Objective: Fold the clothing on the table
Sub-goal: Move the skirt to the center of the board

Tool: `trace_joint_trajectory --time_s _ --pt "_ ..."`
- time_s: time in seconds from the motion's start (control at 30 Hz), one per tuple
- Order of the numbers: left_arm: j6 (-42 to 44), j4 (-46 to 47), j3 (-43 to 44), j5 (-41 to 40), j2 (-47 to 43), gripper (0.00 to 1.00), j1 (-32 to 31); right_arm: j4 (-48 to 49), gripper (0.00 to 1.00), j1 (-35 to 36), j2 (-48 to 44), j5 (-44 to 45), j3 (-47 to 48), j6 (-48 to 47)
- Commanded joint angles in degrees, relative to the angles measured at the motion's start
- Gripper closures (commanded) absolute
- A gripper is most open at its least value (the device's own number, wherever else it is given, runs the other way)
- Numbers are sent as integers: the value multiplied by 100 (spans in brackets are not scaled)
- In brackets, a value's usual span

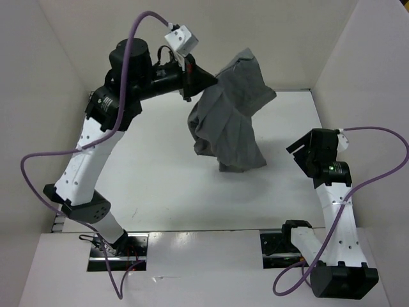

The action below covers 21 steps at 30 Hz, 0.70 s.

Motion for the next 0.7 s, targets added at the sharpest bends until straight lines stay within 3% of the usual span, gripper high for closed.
trace_joint_trajectory --time_s 0.0,0.17,0.33,0.4,0.5,0.67 --pt "-149 41 -135 -202 239 100 165 281 23 -89 -122 -99 -44 -102" --pt "-17 -116 250 -519 1063 100 342 281 23 -89 -174 -152 -44 -102" --pt "-412 -433 2418 -239 2768 100 763 281 23 -89 -288 -152 -44 -154" --pt "-544 -372 2772 -186 3137 100 817 228 23 -37 -341 -152 -44 -155" --pt "-763 -214 3318 -238 3376 100 984 280 23 -36 -403 -152 -44 -155" --pt "-1115 199 3521 252 3140 100 1299 281 23 -36 -456 -152 -96 -155"
